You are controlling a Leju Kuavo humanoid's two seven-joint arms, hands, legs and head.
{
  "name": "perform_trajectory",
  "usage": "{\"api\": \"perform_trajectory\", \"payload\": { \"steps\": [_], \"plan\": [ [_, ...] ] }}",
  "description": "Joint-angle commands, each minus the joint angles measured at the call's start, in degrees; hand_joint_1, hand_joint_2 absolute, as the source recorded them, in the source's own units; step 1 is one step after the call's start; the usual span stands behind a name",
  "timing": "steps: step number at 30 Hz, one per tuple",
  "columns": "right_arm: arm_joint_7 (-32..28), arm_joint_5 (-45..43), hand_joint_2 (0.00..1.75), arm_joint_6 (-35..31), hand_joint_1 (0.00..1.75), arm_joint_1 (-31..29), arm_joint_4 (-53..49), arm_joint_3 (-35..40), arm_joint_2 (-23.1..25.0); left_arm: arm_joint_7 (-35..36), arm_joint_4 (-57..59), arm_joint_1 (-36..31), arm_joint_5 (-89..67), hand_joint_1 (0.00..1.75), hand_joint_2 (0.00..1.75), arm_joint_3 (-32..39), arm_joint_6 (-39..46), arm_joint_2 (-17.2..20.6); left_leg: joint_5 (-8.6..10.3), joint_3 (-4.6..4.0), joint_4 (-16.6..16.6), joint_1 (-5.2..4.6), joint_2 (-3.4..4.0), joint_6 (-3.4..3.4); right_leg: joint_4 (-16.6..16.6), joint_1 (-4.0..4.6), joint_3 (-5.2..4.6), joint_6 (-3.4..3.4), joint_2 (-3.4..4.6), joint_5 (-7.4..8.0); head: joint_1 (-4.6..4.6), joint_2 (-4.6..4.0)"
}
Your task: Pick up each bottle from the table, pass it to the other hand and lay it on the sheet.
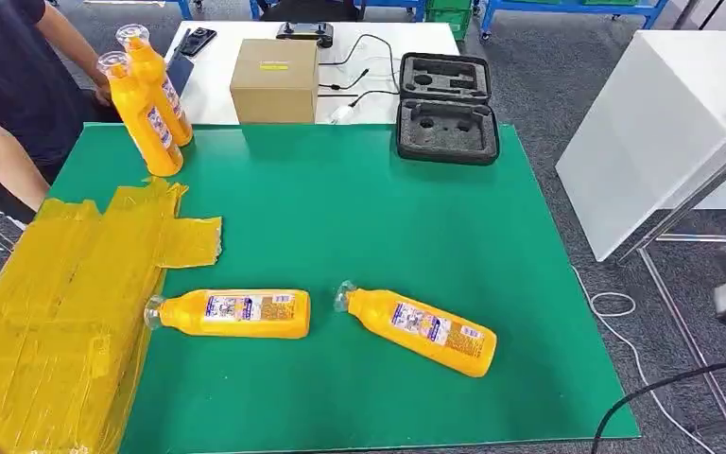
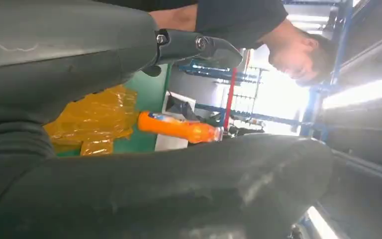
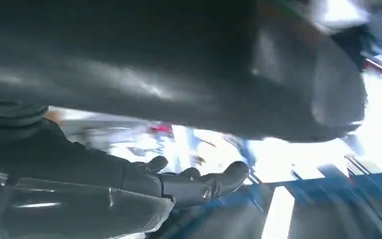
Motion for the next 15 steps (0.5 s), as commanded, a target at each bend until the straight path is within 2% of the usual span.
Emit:
{"api": "perform_trajectory", "payload": {
  "steps": [1,3,4,5,6,7,8,10,15],
  "plan": [
    [-24.2,-25.4,0.0,-20.8,0.0,-3.6,10.3,36.7,22.2,-3.9,8.5,-2.4,1.9,0.0,0.0,-13.3,5.9,9.9,0.18,0.49,-0.5,0.14,-0.1,-0.23,-0.5,0.12,0.49,-0.12,0.09,0.18,-0.02,0.0],
    [-27.6,-31.0,0.0,-25.6,0.0,-3.3,11.5,45.9,21.5,-5.4,8.3,-2.5,2.0,0.0,0.0,-15.9,8.6,10.9,0.33,0.65,-0.8,0.14,-0.23,-0.32,-0.7,0.15,0.62,-0.17,0.03,0.25,0.02,0.0],
    [-29.5,-36.6,0.0,-25.9,0.0,-3.5,11.6,49.8,22.7,-6.0,7.4,-1.9,2.1,0.0,0.0,-16.6,9.9,10.8,0.23,0.62,-0.6,0.27,-0.12,-0.24,-0.6,0.29,0.58,-0.14,0.05,0.21,-0.07,0.0],
    [-30.7,-40.2,0.0,-25.1,0.0,-4.2,11.1,52.6,23.4,-6.2,6.5,-1.3,2.2,0.0,0.0,-16.9,10.5,10.8,0.27,0.67,-0.7,0.24,-0.14,-0.26,-0.6,0.26,0.61,-0.14,0.05,0.21,-0.02,0.0],
    [-31.9,-47.5,0.0,-21.1,0.0,-4.6,10.3,55.2,24.9,-6.3,6.0,-1.1,2.3,0.0,0.0,-17.5,10.7,10.9,0.19,0.57,-0.6,0.21,-0.05,-0.27,-0.5,0.22,0.47,-0.14,0.16,0.15,0.04,0.0],
    [-30.5,-49.7,0.0,-20.4,0.0,-5.4,9.5,57.5,25.0,-6.4,5.9,-1.1,2.3,0.0,0.0,-18.0,11.2,10.9,0.16,0.48,-0.5,0.32,-0.02,-0.3,-0.3,0.29,0.39,-0.17,0.2,0.1,0.02,0.0],
    [-30.6,-43.8,0.0,-22.6,0.0,-6.3,8.9,59.9,23.9,-6.5,5.4,-0.6,2.0,0.0,0.0,-18.2,11.7,10.6,0.11,0.43,-0.4,0.28,0.05,-0.31,-0.1,0.25,0.3,-0.17,0.35,0.06,-0.04,0.0],
    [-28.0,-40.2,0.0,-25.0,0.0,-6.5,9.3,62.2,19.9,-7.3,4.2,1.3,1.3,0.0,0.0,-17.6,11.9,9.4,0.06,0.26,-0.3,0.18,0.19,-0.29,0.1,0.19,0.03,-0.15,0.38,0.02,-0.04,0.0],
    [-29.4,-40.9,0.0,-22.5,0.0,-4.9,10.5,60.1,18.6,-7.8,4.2,1.9,0.9,0.0,0.0,-17.5,11.5,8.9,0.05,0.14,-0.1,0.19,0.0,-0.22,0.2,0.2,-0.01,-0.12,0.1,-0.09,-0.02,0.0]
  ]
}}
